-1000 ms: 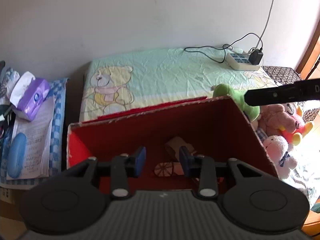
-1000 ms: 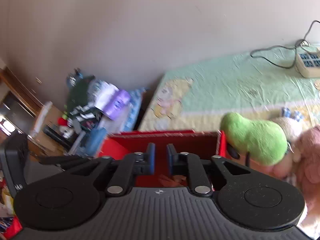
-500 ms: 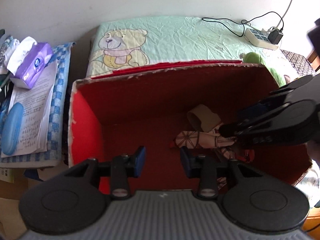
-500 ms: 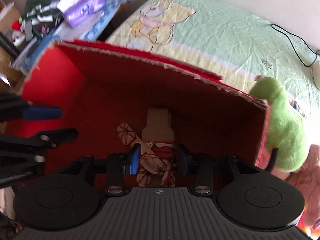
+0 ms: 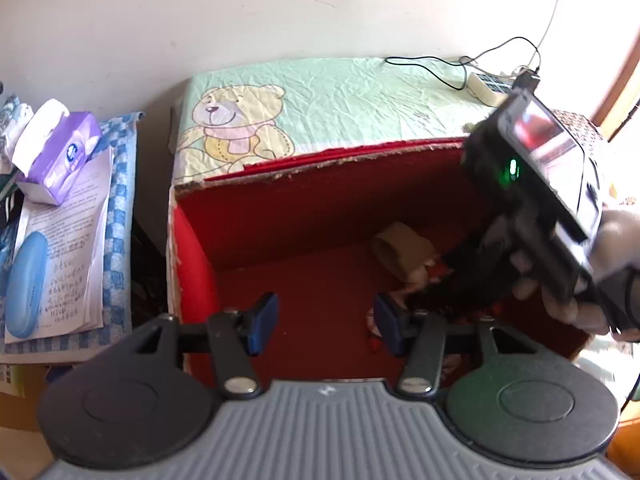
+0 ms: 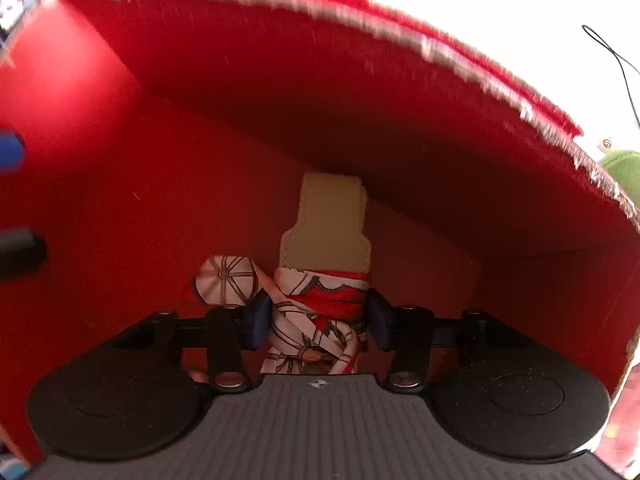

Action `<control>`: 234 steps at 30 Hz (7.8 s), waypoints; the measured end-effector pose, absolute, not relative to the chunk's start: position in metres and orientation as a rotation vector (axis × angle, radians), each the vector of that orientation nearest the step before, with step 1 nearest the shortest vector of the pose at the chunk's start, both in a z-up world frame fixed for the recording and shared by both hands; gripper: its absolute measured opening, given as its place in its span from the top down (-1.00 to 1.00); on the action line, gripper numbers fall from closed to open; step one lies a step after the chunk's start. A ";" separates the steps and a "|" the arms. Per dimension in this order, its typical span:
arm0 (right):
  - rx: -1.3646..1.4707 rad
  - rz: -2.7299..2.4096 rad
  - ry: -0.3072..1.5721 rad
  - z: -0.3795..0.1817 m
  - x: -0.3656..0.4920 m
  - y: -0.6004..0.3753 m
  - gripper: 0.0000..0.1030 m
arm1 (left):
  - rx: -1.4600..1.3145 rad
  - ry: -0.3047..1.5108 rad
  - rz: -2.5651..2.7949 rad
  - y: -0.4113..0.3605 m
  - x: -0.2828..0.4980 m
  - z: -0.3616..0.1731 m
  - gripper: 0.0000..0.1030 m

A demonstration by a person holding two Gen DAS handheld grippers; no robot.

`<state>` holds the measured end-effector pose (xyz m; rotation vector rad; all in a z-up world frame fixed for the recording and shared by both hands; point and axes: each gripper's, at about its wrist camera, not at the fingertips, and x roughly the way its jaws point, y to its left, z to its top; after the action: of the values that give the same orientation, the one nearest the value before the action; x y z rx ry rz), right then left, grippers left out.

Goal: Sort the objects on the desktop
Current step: 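Lower the strap bundle into the red box and open the right gripper, then move the right gripper back toward the orange gourd-shaped toy, then grasp the orange gourd-shaped toy by its neck with the right gripper, then lift the gourd toy with the right gripper and carry it over the red box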

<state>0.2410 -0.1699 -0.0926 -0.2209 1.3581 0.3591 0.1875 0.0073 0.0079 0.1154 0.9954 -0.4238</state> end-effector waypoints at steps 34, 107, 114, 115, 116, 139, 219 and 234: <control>0.232 0.609 1.382 -0.088 0.256 -0.123 0.44 | 0.069 0.957 -0.529 0.037 0.156 0.011 -0.24; 0.451 0.542 0.806 -0.028 0.209 -0.220 0.22 | 0.075 1.062 -0.116 -0.011 0.155 0.016 -0.39; 0.494 0.639 0.634 0.011 0.143 -0.268 0.10 | -0.031 0.983 -0.094 -0.007 0.103 0.035 -0.36; 0.502 0.644 0.606 0.015 0.132 -0.278 0.09 | -0.039 0.967 -0.096 -0.008 0.094 0.039 -0.36; 0.502 0.643 0.584 0.018 0.121 -0.288 0.09 | -0.047 0.952 -0.103 -0.009 0.085 0.042 -0.36; 0.706 0.473 0.960 -0.095 0.020 -0.380 0.06 | 0.126 1.002 -0.425 -0.173 -0.020 -0.009 -0.30; 0.877 0.669 0.788 -0.035 0.032 -0.449 0.42 | 0.387 0.550 -0.544 -0.275 -0.003 0.035 -0.54; 0.725 0.673 0.752 0.039 0.149 -0.346 0.42 | 0.313 0.524 -0.543 -0.177 0.107 0.100 -0.53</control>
<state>0.1495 -0.3455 0.0393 0.7246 0.7524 0.6734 0.1073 -0.1768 0.1001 0.3131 0.5243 -0.5434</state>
